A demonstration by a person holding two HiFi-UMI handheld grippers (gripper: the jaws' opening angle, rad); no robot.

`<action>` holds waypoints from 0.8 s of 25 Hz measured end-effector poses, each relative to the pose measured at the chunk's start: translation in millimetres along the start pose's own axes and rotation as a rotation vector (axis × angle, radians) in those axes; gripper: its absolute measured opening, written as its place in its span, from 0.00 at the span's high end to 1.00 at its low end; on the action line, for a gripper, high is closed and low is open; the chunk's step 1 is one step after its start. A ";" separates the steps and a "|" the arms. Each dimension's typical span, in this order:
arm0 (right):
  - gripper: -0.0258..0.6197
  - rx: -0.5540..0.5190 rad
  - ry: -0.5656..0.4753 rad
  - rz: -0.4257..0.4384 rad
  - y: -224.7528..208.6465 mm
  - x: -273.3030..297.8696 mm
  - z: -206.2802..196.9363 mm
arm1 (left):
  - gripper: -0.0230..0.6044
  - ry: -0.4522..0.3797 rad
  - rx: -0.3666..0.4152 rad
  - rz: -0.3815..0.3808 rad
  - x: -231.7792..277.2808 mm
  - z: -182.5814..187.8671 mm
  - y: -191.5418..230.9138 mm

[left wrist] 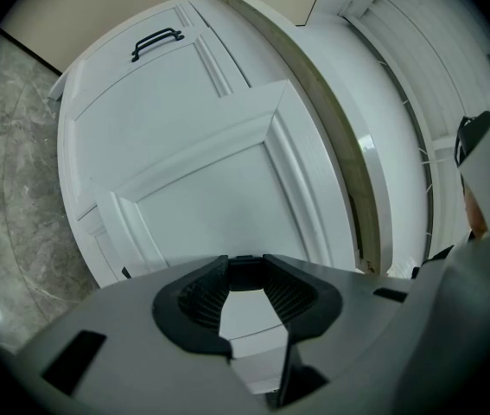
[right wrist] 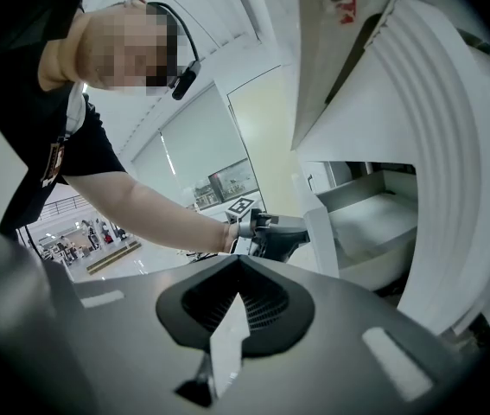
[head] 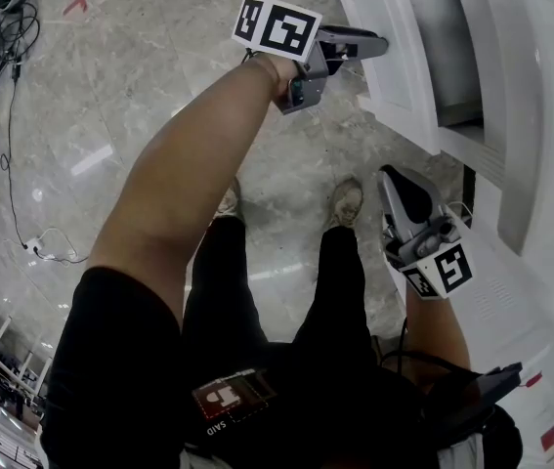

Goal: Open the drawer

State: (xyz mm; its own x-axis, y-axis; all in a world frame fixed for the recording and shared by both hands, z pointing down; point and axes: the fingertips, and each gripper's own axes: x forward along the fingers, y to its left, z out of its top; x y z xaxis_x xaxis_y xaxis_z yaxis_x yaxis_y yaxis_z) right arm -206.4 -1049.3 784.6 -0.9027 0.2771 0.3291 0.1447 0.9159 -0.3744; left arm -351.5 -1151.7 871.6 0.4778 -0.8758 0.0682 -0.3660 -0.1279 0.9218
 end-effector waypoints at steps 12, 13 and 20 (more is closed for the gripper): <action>0.96 -0.013 0.001 0.018 26.0 14.7 -5.6 | 0.76 0.003 -0.003 0.002 -33.7 -18.7 -0.9; 0.96 -0.014 0.002 0.018 26.6 15.3 -5.4 | 0.76 0.003 -0.004 0.003 -34.9 -19.2 -1.0; 0.96 -0.020 -0.003 0.024 27.3 14.3 0.9 | 0.76 0.014 -0.001 0.010 -38.0 -20.6 -4.4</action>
State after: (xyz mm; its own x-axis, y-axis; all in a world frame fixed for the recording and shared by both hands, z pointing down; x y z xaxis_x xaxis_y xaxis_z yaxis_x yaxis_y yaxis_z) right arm -215.8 -1020.6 778.4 -0.9001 0.2983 0.3175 0.1743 0.9145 -0.3650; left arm -351.7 -1108.3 872.8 0.4851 -0.8705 0.0826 -0.3703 -0.1189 0.9213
